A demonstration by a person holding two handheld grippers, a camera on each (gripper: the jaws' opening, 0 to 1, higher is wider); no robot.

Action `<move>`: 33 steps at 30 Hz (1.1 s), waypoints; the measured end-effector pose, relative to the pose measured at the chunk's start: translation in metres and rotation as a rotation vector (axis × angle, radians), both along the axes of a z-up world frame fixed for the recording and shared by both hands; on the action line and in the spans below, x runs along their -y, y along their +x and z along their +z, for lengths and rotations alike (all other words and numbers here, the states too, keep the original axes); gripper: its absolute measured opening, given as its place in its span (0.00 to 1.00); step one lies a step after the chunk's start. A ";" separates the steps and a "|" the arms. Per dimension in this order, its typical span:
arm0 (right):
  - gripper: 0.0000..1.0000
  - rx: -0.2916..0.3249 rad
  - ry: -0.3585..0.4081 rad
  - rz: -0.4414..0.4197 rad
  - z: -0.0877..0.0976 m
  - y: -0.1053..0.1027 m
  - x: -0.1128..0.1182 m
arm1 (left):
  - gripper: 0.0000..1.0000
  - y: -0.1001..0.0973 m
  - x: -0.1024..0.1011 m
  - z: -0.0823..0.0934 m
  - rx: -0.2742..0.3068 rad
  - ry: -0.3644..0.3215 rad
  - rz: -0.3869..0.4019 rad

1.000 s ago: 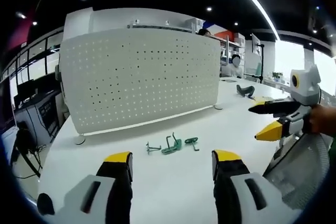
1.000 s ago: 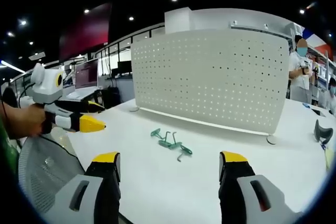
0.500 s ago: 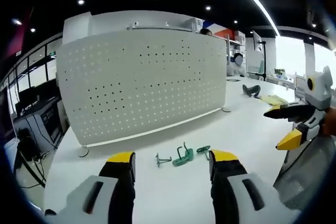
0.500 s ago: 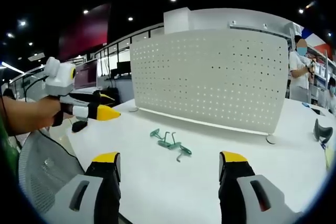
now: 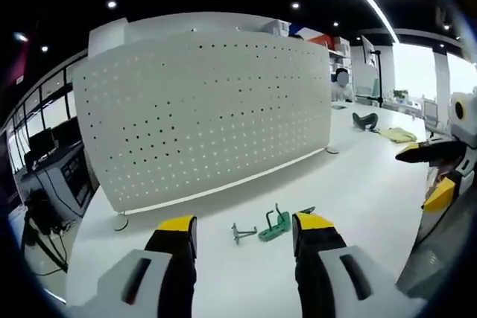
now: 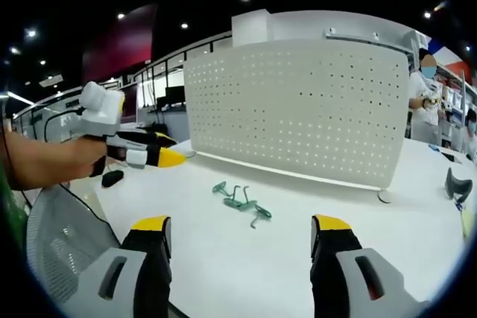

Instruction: Insert the hook assembly into the mounting plate slot until the hook locks in place.

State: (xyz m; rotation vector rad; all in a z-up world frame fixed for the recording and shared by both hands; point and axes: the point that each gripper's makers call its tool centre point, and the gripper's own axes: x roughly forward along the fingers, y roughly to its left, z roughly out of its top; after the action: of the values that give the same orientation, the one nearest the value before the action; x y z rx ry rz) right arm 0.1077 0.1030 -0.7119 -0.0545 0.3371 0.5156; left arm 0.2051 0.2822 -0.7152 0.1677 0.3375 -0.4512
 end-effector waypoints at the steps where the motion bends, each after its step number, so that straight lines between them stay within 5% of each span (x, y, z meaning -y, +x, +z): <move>1: 0.77 -0.001 -0.001 -0.001 0.000 0.000 0.000 | 0.50 0.001 0.001 -0.001 0.001 0.004 -0.002; 33: 0.76 -0.024 0.009 -0.034 -0.004 0.004 0.007 | 0.33 0.053 0.011 -0.064 -0.110 0.076 0.001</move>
State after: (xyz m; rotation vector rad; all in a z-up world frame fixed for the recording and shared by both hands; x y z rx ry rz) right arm 0.1112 0.0962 -0.7161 -0.0339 0.3581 0.4848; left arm 0.2582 0.2713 -0.7796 0.2173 0.4628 -0.4475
